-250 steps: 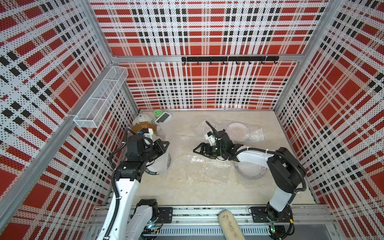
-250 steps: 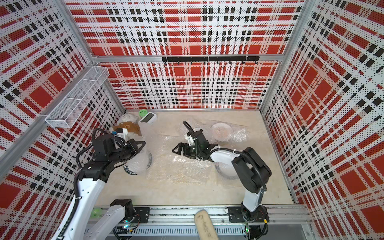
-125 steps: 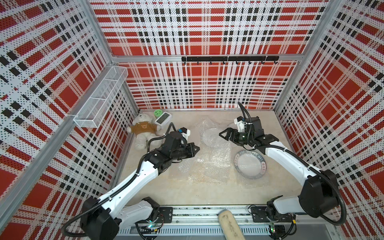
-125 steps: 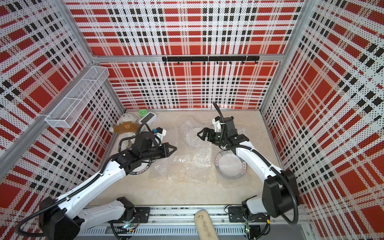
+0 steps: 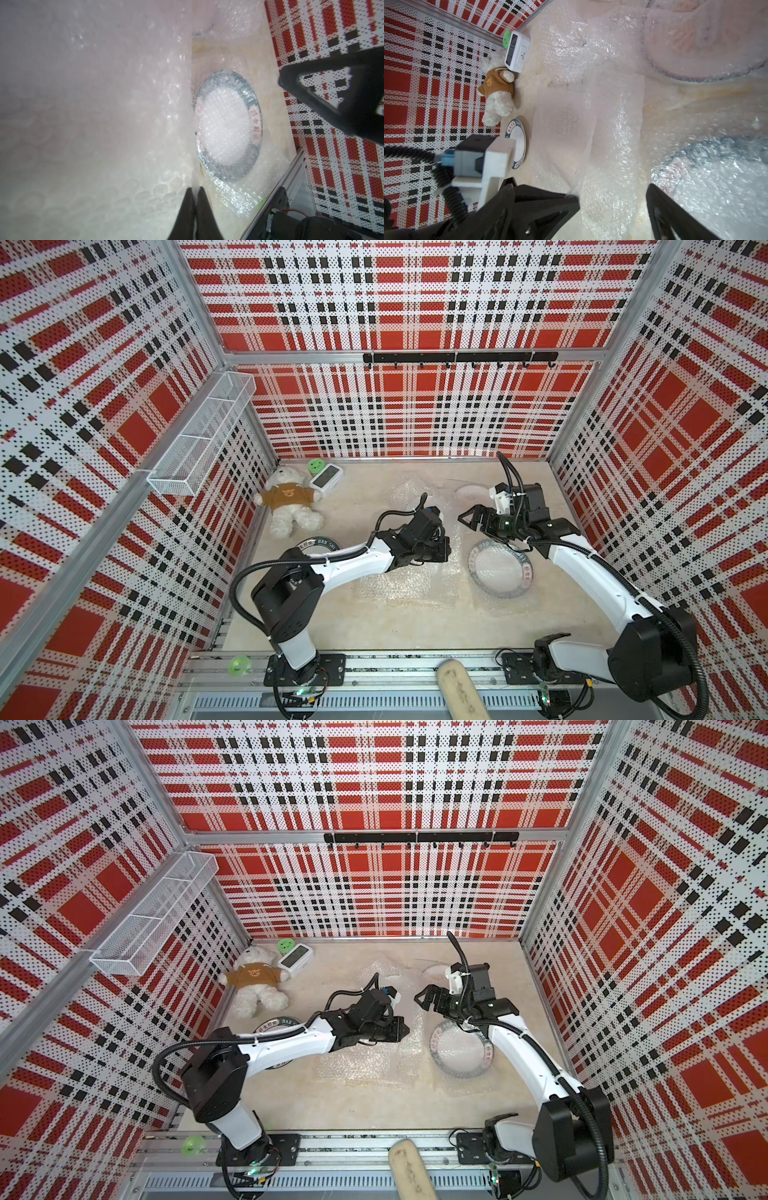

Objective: Unpack dinner plates from bubble wrap
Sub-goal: Adjust the bubble wrap at the center of the board.

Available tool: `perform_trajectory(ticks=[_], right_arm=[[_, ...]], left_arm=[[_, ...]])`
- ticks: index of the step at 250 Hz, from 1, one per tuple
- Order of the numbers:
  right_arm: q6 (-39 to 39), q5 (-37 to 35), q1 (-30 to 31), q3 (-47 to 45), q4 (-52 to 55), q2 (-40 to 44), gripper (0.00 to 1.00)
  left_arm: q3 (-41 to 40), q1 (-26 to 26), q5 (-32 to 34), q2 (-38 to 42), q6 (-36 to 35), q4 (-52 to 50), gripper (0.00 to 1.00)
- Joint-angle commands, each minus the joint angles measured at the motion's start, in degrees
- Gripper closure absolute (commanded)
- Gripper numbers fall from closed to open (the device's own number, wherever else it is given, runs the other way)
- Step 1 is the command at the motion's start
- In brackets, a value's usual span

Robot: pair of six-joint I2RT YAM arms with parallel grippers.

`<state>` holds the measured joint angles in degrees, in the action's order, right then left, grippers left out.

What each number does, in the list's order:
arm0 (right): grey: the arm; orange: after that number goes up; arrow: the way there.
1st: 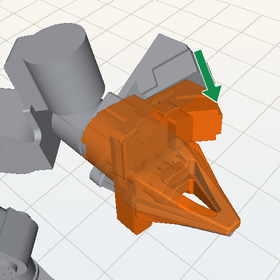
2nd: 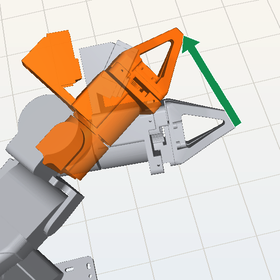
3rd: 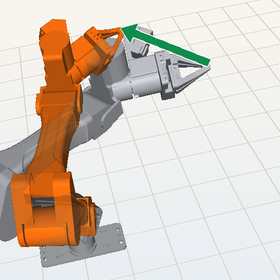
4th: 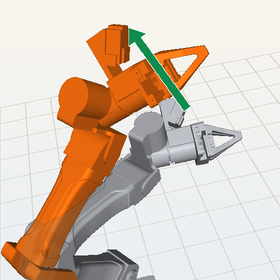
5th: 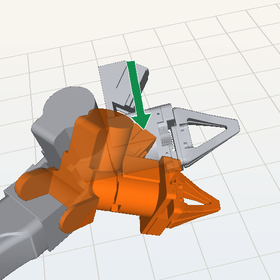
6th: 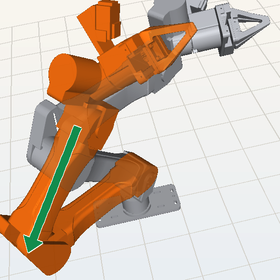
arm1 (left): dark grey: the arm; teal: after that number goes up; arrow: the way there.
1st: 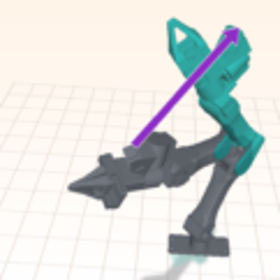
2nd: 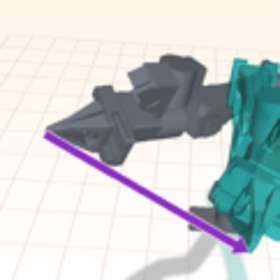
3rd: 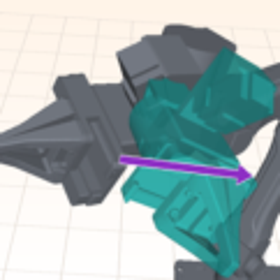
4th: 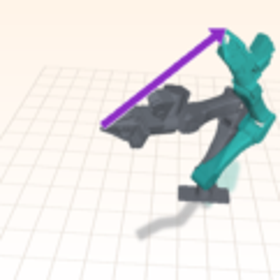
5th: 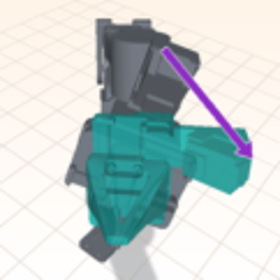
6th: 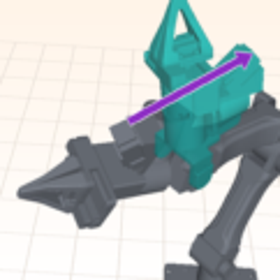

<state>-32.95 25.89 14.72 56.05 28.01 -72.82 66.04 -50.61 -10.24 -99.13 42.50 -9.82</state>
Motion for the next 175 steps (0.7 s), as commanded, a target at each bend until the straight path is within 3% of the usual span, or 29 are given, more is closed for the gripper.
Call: perform_trajectory(ticks=[1,55,130,161,175], right_arm=[[1.6,-1.2,-0.4,-0.6,0.6,2.0,0.00],[2.1,-1.9,-1.6,-0.7,2.0,2.8,0.00],[1.7,-4.4,-3.3,-1.6,7.0,6.5,0.00],[1.0,-5.2,-7.2,-5.3,11.6,10.5,0.00],[0.4,-5.1,-10.2,-8.0,13.2,13.4,0.00]], left_arm=[[1.6,-0.4,-1.3,-0.9,0.7,4.1,0.70],[-0.8,-0.3,-1.1,8.8,-2.6,4.6,0.29],[-13.1,0.6,2.8,28.8,-6.4,4.6,0.09],[-19.9,1.7,3.4,36.1,-7.3,6.1,0.00],[-23.4,2.9,2.2,38.9,-6.4,8.4,0.01]])
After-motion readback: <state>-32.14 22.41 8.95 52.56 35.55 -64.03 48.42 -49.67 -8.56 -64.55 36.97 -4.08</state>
